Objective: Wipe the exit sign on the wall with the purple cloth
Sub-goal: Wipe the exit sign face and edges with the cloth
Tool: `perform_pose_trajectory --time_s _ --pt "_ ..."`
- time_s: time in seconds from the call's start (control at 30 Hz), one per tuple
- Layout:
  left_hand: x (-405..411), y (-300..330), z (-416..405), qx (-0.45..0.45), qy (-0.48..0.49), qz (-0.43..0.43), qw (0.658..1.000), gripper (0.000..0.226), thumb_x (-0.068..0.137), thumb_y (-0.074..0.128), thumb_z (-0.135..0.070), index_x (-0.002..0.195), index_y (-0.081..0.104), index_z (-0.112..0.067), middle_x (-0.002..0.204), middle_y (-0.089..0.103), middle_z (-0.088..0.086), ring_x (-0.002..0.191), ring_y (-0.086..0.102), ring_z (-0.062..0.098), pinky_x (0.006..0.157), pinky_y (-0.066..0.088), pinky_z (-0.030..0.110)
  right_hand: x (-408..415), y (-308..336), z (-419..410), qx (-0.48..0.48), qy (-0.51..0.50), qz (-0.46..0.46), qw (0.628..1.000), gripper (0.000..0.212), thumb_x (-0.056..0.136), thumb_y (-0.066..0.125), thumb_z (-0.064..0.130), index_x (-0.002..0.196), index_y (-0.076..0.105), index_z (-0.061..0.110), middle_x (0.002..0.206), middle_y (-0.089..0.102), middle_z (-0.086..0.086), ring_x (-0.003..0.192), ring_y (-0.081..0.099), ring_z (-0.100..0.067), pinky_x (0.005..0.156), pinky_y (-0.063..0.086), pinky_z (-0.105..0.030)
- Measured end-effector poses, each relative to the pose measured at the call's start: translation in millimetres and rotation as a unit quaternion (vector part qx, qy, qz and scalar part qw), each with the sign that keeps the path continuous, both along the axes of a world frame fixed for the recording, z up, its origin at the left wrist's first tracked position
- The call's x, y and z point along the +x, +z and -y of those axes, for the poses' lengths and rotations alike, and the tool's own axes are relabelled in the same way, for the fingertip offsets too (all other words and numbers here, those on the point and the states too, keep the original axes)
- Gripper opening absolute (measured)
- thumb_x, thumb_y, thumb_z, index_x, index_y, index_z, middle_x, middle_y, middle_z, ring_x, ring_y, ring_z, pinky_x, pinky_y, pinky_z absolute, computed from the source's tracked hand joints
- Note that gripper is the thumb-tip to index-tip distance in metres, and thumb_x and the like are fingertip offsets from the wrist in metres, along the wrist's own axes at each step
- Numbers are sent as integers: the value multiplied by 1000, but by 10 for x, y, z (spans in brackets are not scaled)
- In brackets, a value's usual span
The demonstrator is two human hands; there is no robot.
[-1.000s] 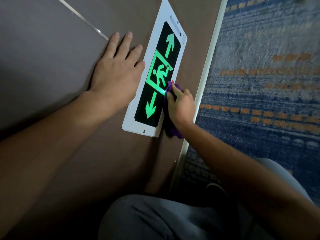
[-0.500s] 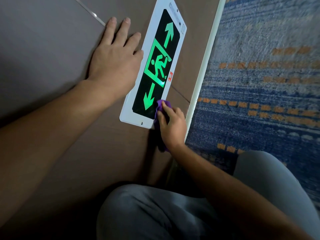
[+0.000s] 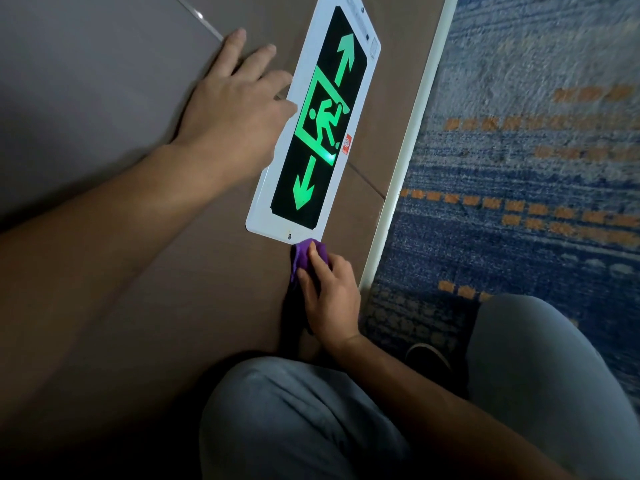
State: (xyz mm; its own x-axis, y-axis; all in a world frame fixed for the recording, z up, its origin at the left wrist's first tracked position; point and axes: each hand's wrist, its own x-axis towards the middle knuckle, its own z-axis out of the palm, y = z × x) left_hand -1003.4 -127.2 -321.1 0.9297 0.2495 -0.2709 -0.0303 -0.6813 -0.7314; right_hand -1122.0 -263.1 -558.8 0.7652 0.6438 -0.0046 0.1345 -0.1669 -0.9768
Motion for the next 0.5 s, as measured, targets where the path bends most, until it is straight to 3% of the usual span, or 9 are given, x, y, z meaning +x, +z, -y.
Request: perform_pose_trajectory --time_s 0.27,0.5 --pt "-11 1 6 -11 3 24 1000 42 91 56 -8 132 67 -9 148 53 16 150 28 38 125 6 57 74 207 -19 53 8 66 996 48 99 68 18 144 60 4 109 65 -21 93 59 -38 77 50 -43" --pt "-17 -19 11 -15 6 47 999 40 93 55 -9 130 68 -8 146 55 17 150 29 37 126 6 56 147 330 -127 88 -6 134 987 46 103 57 25 144 60 5 108 63 -19 90 54 -32 75 44 -40"
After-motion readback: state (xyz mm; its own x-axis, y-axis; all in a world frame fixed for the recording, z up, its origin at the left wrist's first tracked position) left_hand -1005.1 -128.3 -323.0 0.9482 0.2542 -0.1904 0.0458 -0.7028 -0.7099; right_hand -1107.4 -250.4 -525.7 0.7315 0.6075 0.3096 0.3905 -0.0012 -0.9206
